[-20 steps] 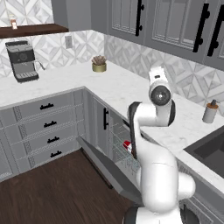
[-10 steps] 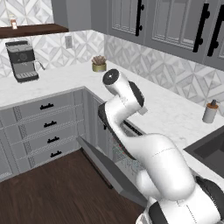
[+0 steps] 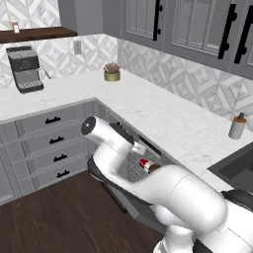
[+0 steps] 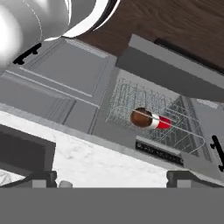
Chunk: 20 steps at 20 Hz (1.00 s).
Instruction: Pick up the cup and bowl from the counter, place them in the dishwasher, and close the dishwasher door.
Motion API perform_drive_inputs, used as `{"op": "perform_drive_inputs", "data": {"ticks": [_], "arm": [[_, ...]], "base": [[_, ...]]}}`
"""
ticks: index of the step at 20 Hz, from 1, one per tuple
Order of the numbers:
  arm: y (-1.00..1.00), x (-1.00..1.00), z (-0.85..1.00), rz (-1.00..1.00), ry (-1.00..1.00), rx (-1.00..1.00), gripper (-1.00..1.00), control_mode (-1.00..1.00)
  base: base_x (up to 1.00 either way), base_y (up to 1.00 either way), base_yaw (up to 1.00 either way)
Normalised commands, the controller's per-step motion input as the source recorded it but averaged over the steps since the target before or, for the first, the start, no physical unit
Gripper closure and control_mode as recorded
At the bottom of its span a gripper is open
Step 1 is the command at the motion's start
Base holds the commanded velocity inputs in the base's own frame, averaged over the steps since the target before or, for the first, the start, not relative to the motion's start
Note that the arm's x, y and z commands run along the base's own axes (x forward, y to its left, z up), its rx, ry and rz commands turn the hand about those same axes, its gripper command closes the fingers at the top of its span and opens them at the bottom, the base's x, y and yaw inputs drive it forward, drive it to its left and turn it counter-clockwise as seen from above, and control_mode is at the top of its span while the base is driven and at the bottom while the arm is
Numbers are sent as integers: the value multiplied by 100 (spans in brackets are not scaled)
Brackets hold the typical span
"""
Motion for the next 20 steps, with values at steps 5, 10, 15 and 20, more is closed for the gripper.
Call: {"op": "perform_drive_inputs", "data": {"ticks": [5,10,15,20], "arm": [[22,-63,-100,46,39,0,-100,-100],[43,0,-33,37,61,1,-100,-100],[79,29,-23,26,39,-7,-100,-100],[55,12,-68,0,0,-24,-100,-100]], "base": [[0,0,0],[0,0,0],[0,0,0],[0,0,0]]}}
